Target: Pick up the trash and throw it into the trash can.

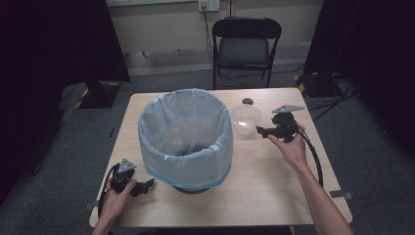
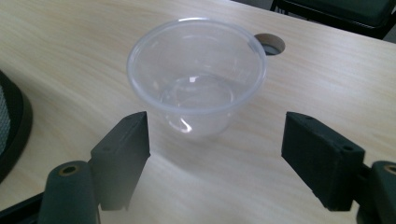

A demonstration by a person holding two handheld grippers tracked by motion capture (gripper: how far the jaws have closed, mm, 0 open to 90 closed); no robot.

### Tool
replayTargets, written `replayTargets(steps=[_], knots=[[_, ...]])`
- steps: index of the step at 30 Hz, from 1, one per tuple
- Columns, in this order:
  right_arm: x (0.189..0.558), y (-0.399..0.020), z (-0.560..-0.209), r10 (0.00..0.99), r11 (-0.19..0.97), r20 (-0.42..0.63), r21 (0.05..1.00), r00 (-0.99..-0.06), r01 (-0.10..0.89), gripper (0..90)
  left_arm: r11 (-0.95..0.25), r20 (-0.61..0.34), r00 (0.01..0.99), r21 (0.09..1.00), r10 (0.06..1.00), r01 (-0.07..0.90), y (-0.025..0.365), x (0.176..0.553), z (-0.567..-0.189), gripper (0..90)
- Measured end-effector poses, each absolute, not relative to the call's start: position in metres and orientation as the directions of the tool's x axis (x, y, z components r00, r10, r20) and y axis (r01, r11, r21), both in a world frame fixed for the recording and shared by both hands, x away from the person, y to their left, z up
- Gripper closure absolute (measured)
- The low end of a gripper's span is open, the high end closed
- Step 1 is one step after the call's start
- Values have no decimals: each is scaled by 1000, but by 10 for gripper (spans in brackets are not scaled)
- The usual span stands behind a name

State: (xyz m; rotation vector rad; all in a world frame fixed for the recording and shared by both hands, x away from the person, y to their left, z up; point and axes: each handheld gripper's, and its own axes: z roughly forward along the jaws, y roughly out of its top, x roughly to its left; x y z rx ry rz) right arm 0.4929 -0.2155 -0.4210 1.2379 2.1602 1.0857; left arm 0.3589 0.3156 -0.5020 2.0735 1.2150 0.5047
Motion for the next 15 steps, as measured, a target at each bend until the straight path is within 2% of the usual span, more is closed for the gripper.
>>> replayTargets(steps=[9,15], knots=[[544,-206,-421,853,323,13,771,-521,548,237,-341,-5,491,715,871,611,316,359,-502,0],[558,-202,-427,850,300,43,779,-525,550,255,-341,-5,492,715,871,611,316,359,-502,0]])
